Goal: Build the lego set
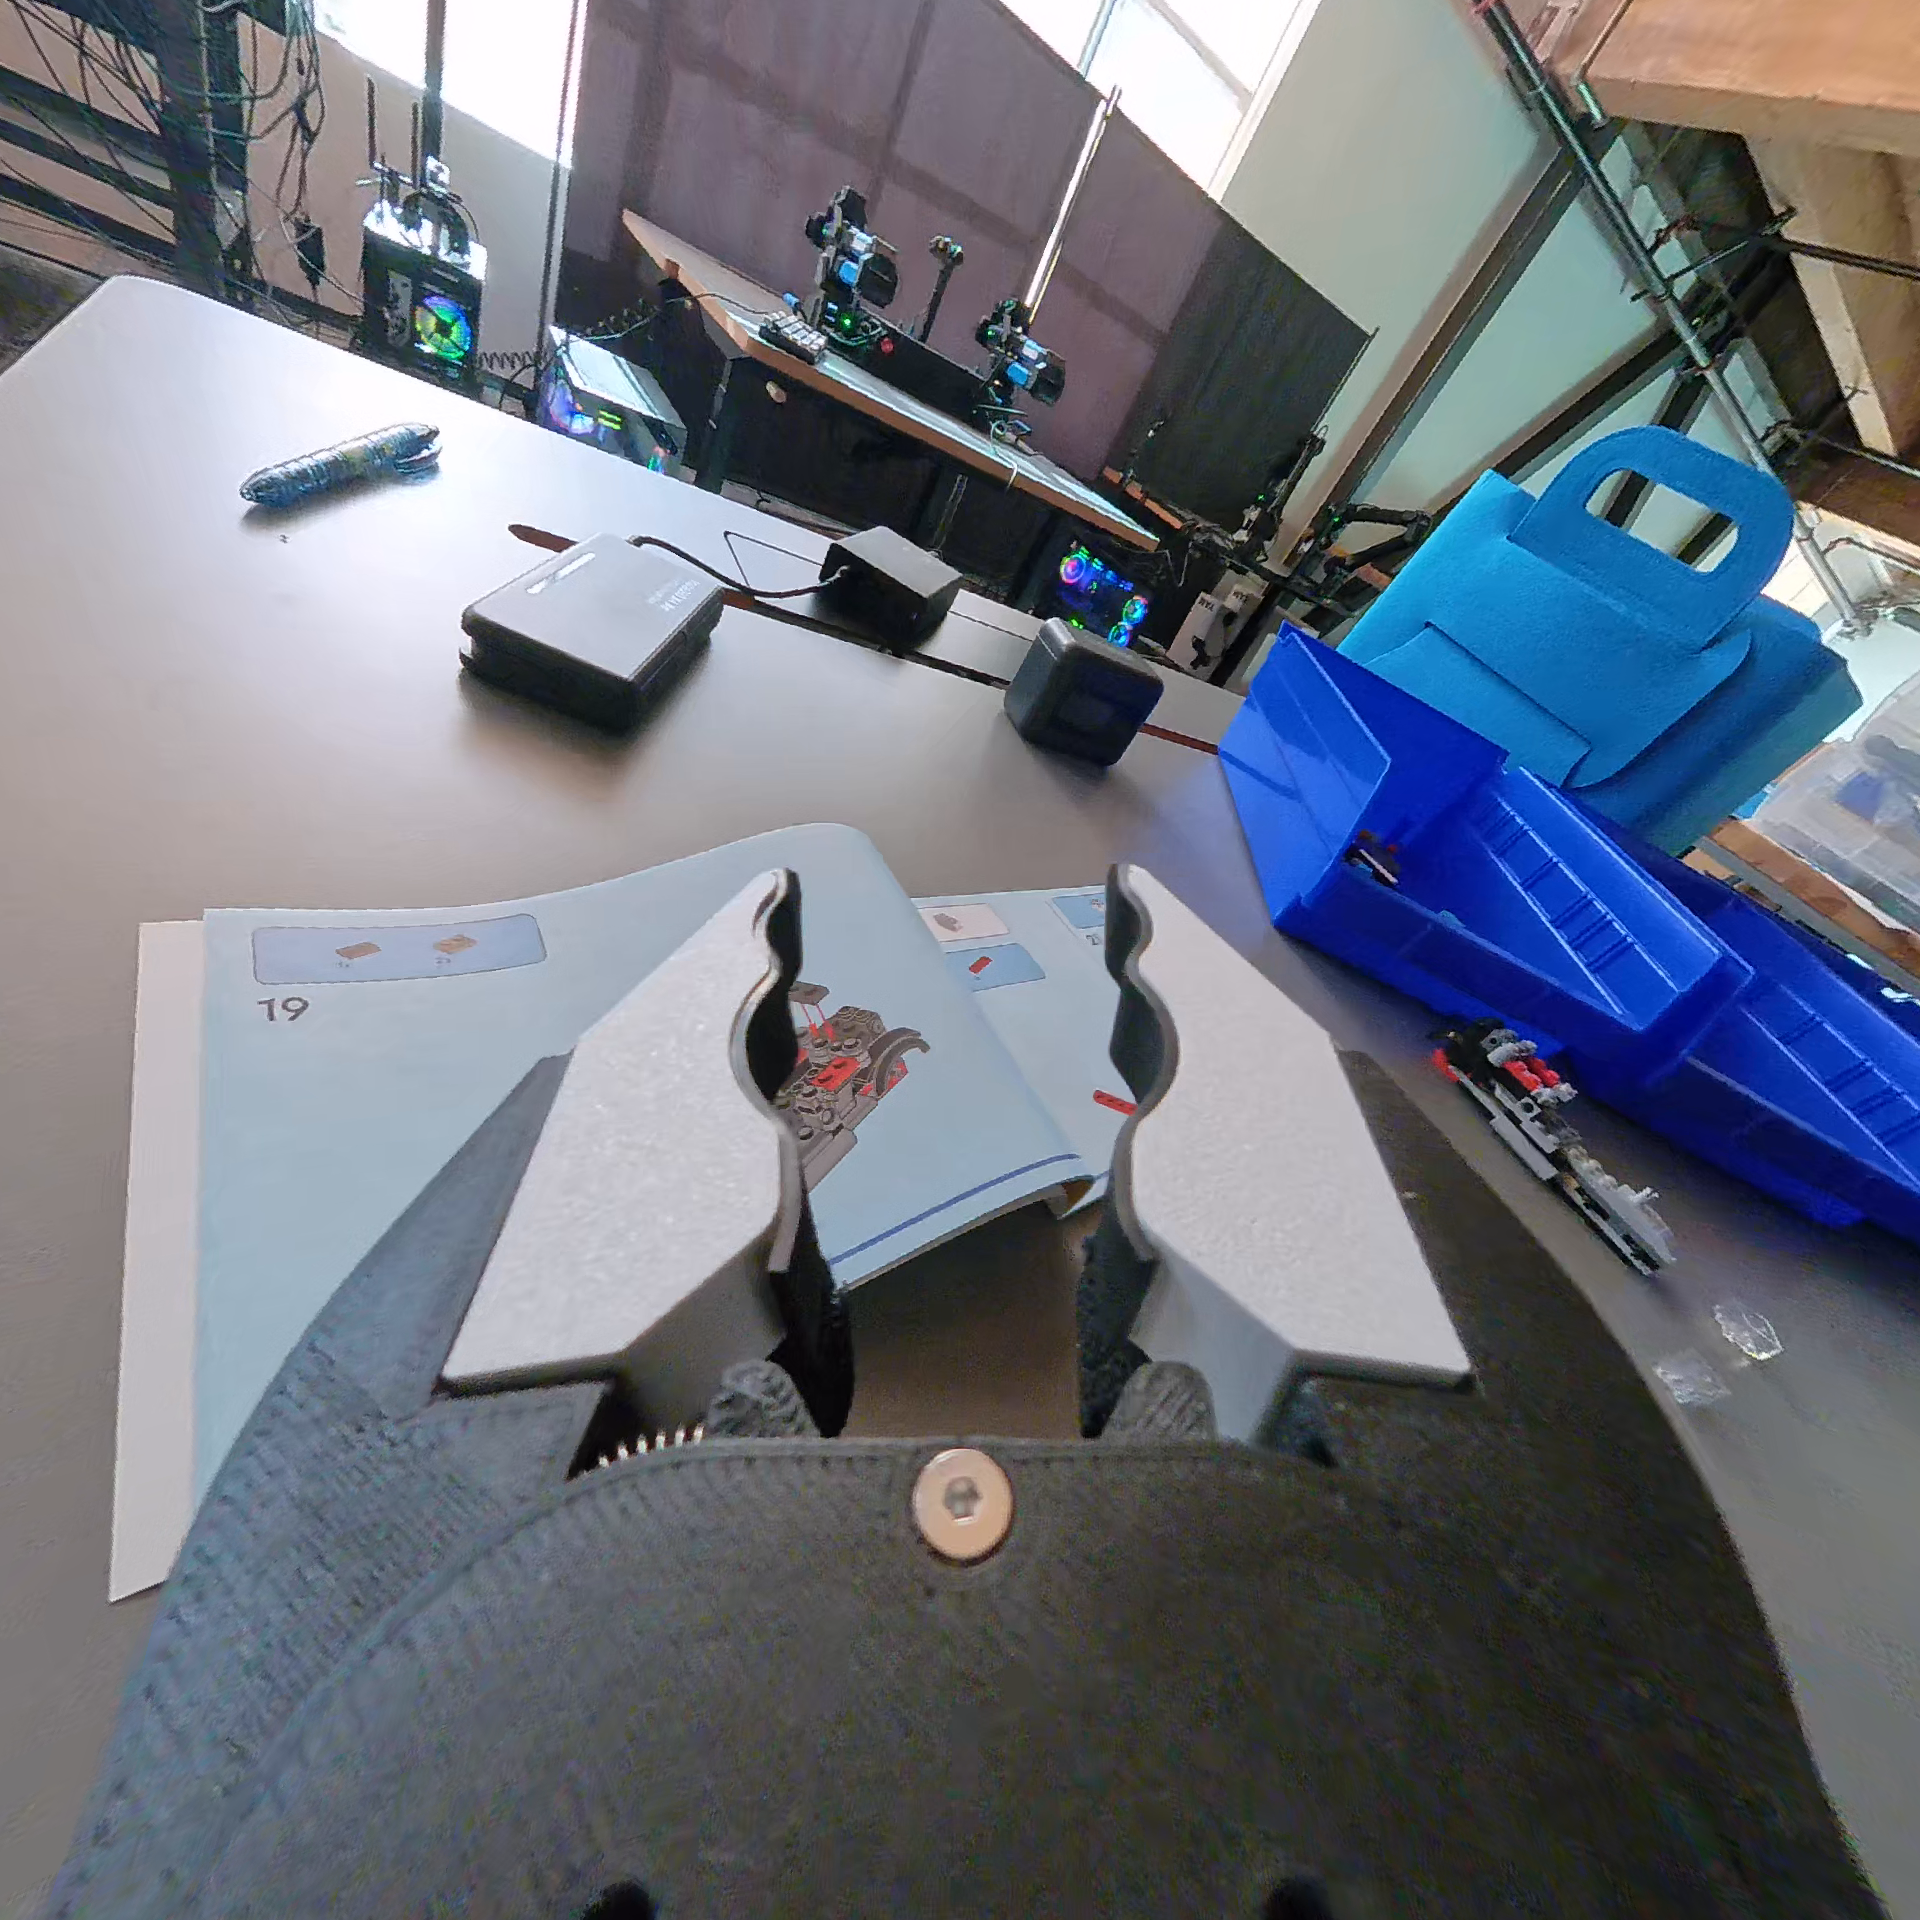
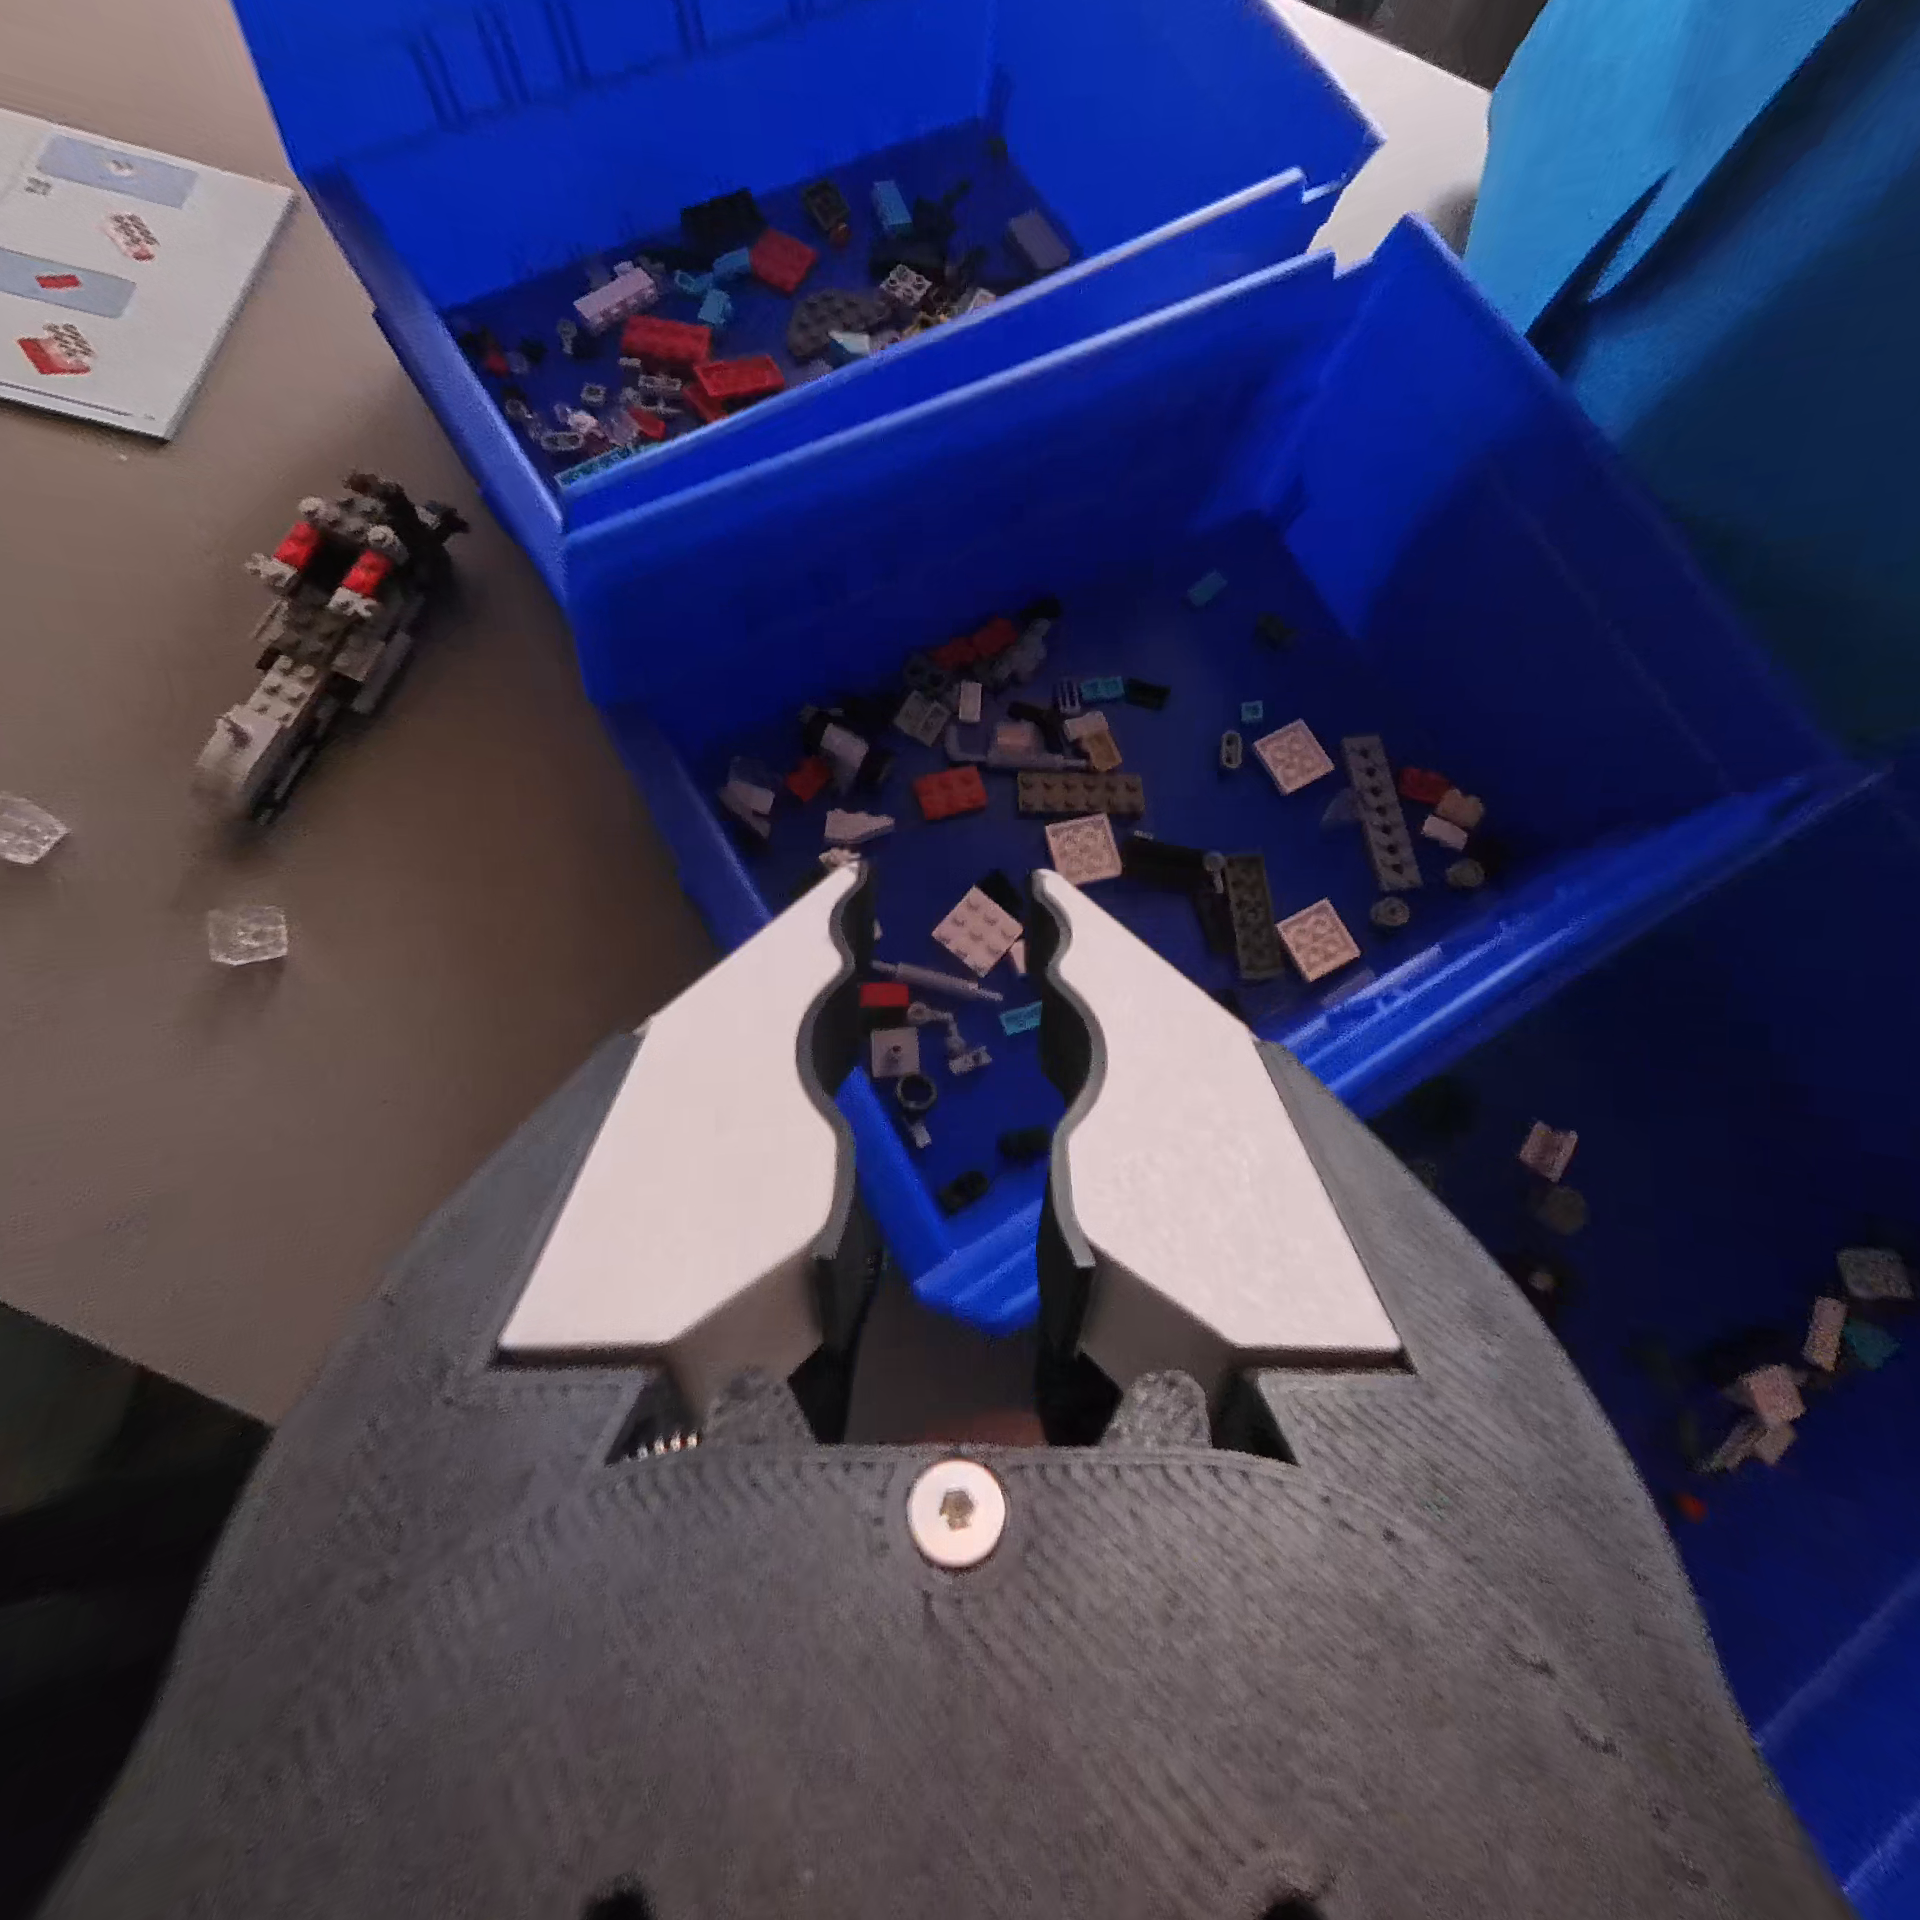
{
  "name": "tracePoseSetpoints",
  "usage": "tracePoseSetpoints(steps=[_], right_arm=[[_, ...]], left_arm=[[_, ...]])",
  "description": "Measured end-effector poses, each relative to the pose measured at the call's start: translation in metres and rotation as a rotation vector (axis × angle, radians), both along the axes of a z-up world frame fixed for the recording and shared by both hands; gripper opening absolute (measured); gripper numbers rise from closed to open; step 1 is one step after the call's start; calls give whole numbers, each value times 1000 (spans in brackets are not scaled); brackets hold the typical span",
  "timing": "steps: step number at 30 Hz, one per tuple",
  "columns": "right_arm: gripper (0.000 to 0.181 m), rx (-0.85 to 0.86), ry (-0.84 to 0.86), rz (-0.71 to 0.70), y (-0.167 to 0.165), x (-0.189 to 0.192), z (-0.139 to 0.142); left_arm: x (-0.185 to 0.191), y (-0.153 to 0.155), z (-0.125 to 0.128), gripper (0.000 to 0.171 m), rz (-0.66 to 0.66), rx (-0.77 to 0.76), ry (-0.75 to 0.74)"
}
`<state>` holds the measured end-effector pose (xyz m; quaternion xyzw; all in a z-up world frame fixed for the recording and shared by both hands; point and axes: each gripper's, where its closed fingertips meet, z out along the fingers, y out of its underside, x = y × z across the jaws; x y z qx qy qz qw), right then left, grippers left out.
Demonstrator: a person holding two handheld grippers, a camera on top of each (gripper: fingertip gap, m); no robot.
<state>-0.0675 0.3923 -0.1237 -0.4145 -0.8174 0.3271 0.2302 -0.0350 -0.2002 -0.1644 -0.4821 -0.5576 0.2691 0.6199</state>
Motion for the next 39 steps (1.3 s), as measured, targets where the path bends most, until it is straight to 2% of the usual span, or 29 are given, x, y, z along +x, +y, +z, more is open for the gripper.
tracePoseSetpoints(steps=[7,13,30,39], right_arm=[[31,-56,76,-54,32,37,8],[31,-102,110,-87,59,50,4],[32,-215,149,-123,115,36,-15],[31,-194,185,-251,170,32,-13]], left_arm=[[-3,-1,-5,59,50,-64,-31],[-6,1,-11,59,73,-131,-69],[-9,2,-18,59,151,-295,-121],[-10,5,-23,59,149,-354,-148]])
